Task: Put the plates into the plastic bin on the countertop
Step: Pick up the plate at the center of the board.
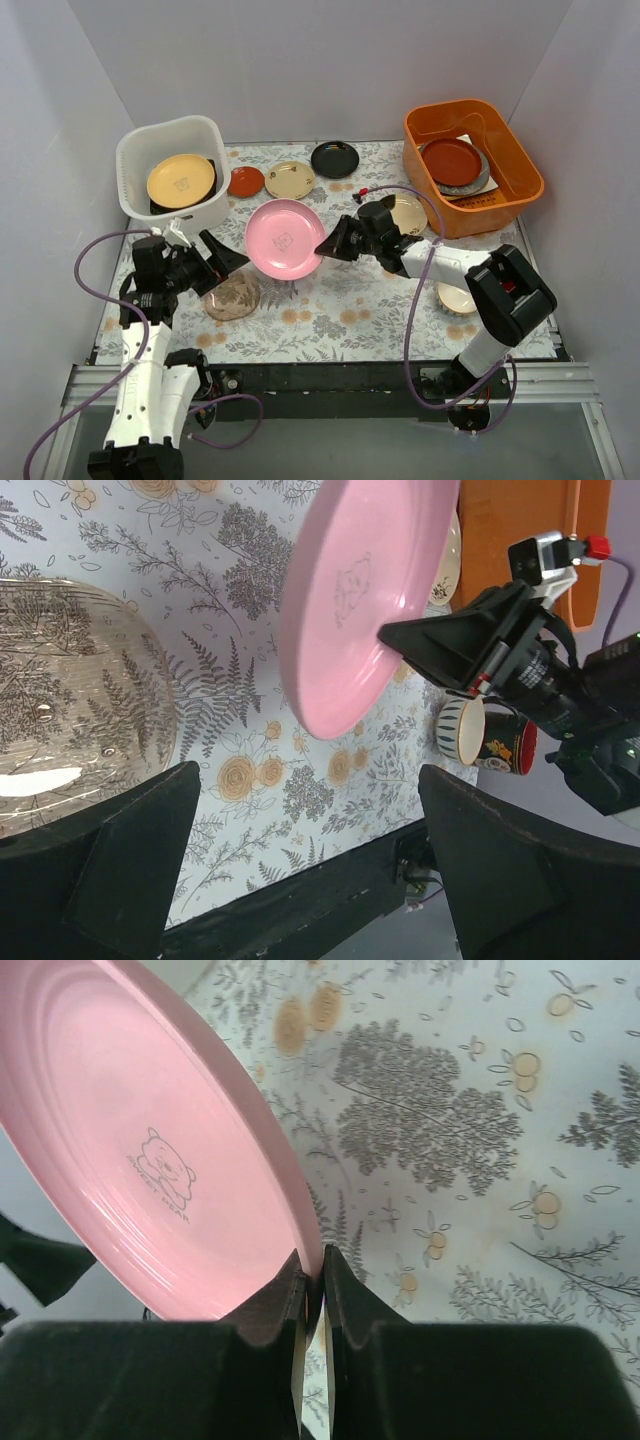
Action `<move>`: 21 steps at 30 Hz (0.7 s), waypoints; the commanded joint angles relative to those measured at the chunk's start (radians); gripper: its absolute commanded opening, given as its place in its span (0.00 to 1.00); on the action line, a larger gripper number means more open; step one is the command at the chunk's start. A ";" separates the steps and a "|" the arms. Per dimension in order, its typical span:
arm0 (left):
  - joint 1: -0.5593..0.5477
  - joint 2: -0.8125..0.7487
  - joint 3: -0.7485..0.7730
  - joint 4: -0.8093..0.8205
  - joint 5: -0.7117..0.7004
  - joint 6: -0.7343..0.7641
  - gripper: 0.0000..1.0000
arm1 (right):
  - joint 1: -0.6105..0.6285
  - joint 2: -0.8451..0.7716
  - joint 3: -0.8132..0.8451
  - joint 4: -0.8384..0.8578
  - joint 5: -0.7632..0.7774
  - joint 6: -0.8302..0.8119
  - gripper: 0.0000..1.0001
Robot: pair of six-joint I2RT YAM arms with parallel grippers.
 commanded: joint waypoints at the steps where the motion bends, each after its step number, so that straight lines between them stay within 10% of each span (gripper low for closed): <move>1: -0.004 0.003 0.012 0.062 0.034 -0.010 0.89 | 0.007 -0.088 -0.024 0.040 -0.057 0.003 0.01; 12: -0.013 -0.005 -0.038 0.180 0.080 -0.041 0.82 | 0.102 -0.159 -0.003 0.028 -0.050 0.018 0.01; 21: -0.015 -0.024 -0.060 0.193 0.081 -0.043 0.46 | 0.140 -0.143 0.043 0.020 -0.055 0.023 0.01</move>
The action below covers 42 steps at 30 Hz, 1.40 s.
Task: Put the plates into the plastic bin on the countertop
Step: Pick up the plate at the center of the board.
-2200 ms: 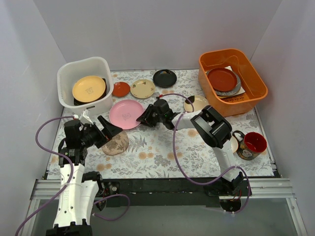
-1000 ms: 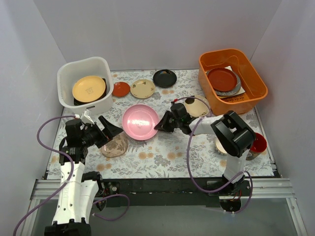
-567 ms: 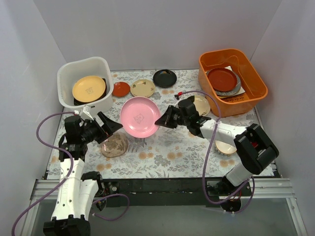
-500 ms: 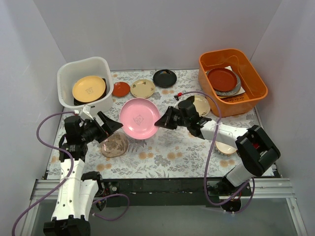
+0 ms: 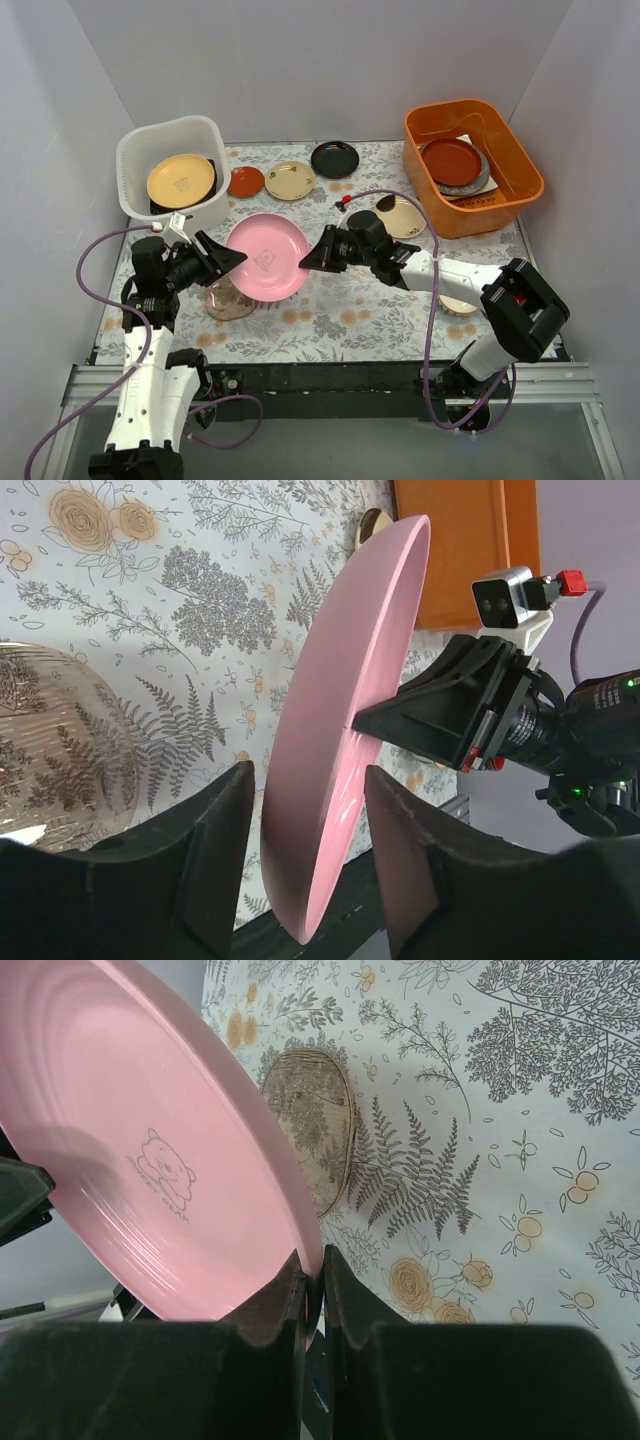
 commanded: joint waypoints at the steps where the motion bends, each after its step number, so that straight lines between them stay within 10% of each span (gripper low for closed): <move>1: -0.004 -0.003 -0.014 0.019 0.019 0.005 0.43 | 0.010 -0.018 0.058 0.037 -0.018 0.012 0.01; 6: -0.006 -0.006 -0.008 0.018 0.011 -0.001 0.00 | 0.013 -0.030 0.059 0.028 -0.027 0.009 0.03; 14: -0.007 -0.007 0.006 0.016 -0.010 -0.010 0.00 | 0.013 -0.041 0.044 0.071 -0.075 0.019 0.30; 21: -0.007 0.078 0.081 0.027 -0.039 0.008 0.00 | 0.010 -0.091 0.007 0.100 -0.061 0.019 0.86; 42: -0.006 0.485 0.432 0.078 -0.142 0.014 0.00 | -0.013 -0.461 -0.180 -0.078 0.065 -0.025 0.97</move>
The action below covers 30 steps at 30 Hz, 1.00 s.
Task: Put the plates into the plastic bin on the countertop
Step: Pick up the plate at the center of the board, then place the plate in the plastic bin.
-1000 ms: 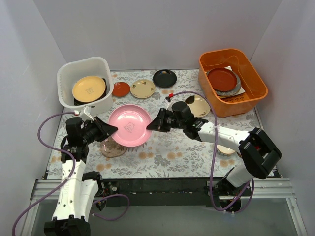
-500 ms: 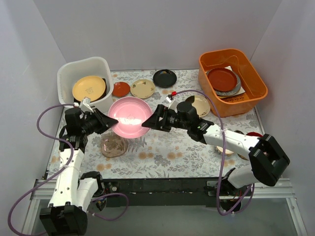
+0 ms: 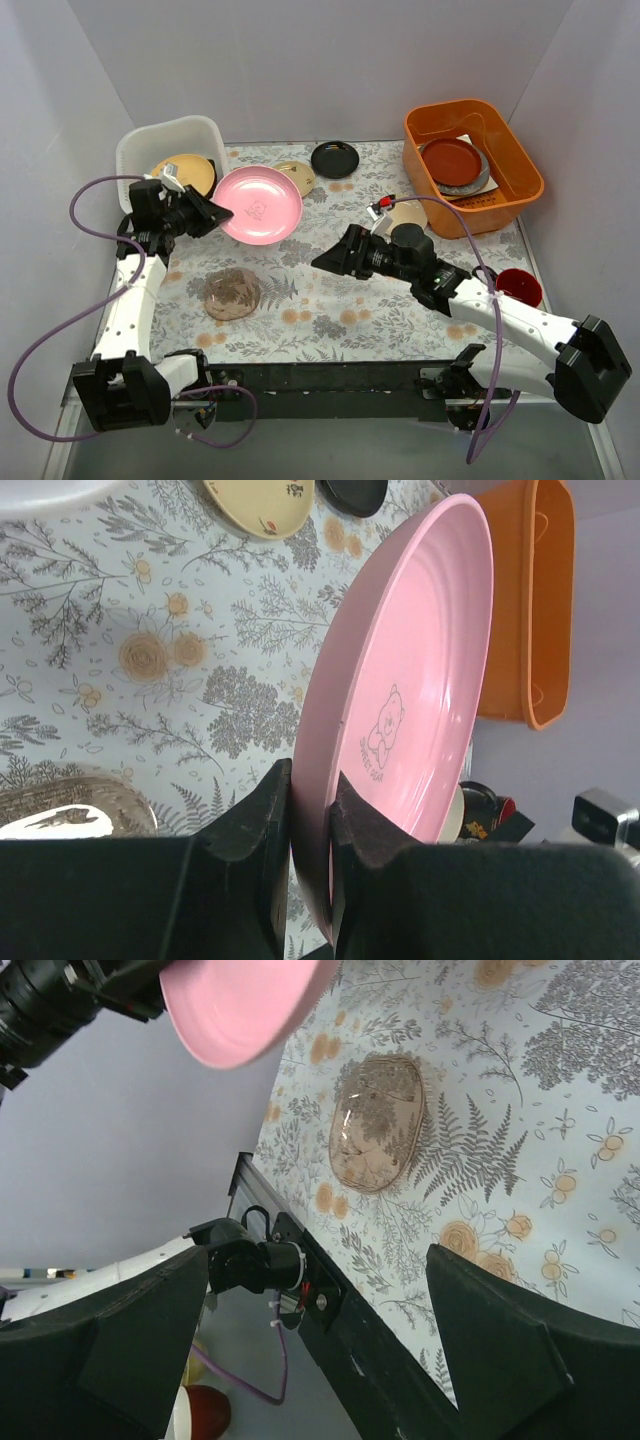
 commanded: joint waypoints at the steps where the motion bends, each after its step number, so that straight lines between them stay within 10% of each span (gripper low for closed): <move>1: 0.000 0.064 0.102 0.049 -0.013 -0.006 0.00 | -0.005 -0.067 -0.015 -0.075 0.056 -0.047 0.98; 30: 0.190 0.483 0.455 0.046 -0.277 -0.155 0.00 | -0.006 -0.022 -0.117 -0.155 0.052 -0.087 0.97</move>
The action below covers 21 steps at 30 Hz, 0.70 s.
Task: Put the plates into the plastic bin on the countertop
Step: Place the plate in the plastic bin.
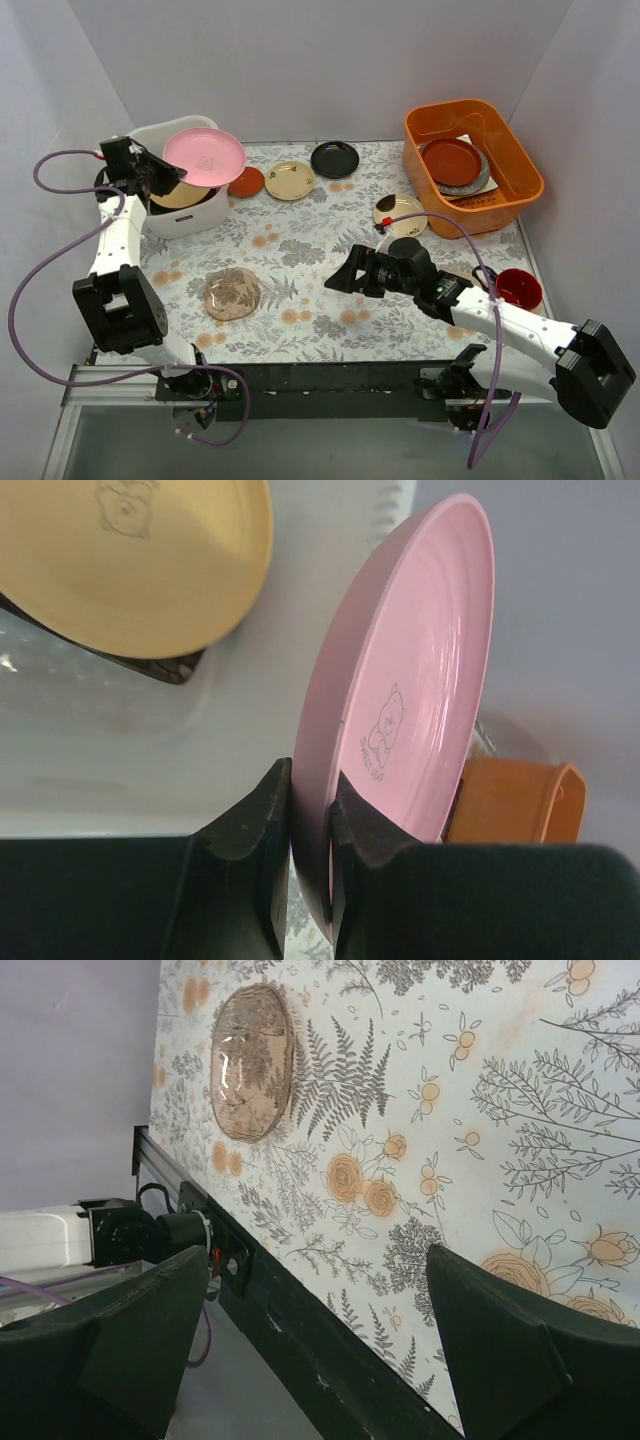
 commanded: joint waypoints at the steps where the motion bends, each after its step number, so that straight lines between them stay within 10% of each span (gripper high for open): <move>1: 0.038 0.044 0.062 0.023 -0.024 -0.021 0.00 | -0.006 0.045 -0.006 0.016 -0.023 -0.016 0.97; 21: 0.040 0.085 0.064 -0.020 -0.357 -0.153 0.00 | -0.006 0.082 -0.040 0.028 -0.026 -0.019 0.96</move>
